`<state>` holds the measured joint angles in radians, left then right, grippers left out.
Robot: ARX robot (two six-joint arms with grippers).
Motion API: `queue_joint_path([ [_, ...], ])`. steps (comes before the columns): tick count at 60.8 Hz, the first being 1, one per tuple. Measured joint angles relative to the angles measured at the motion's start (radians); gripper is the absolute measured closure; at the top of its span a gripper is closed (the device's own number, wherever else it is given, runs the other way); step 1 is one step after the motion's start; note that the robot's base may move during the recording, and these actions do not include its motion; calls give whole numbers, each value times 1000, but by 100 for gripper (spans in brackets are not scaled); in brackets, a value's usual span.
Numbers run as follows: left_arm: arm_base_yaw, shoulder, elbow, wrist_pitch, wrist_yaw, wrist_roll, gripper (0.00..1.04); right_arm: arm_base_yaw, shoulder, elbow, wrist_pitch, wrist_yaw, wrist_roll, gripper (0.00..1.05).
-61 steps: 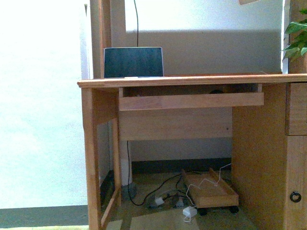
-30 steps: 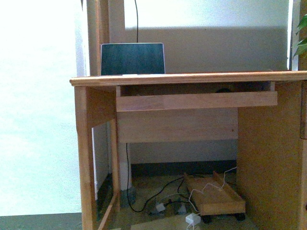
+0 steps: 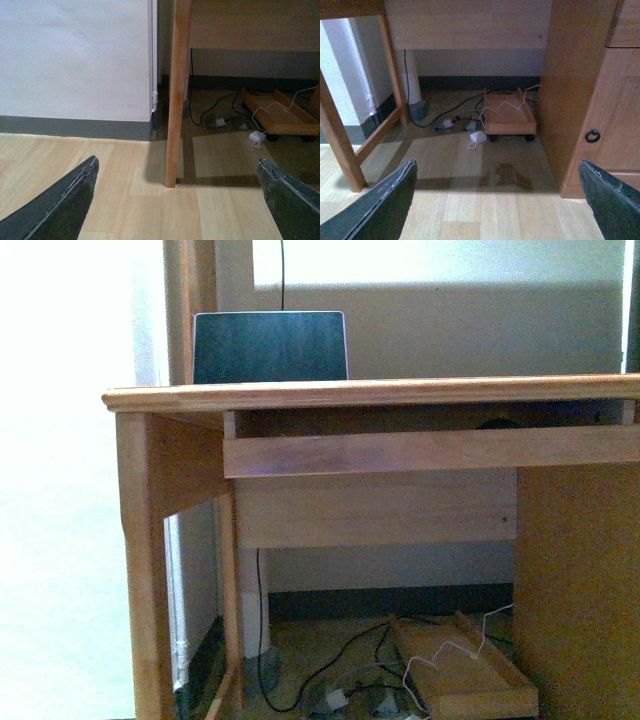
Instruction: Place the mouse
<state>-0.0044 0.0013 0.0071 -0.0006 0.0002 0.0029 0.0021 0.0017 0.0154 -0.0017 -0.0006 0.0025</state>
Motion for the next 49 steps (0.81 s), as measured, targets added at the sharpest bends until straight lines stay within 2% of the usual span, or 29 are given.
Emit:
queue_joint_path([
  [49,0,0,0,0,0,0,8,0,0,0,0,0,0,7],
])
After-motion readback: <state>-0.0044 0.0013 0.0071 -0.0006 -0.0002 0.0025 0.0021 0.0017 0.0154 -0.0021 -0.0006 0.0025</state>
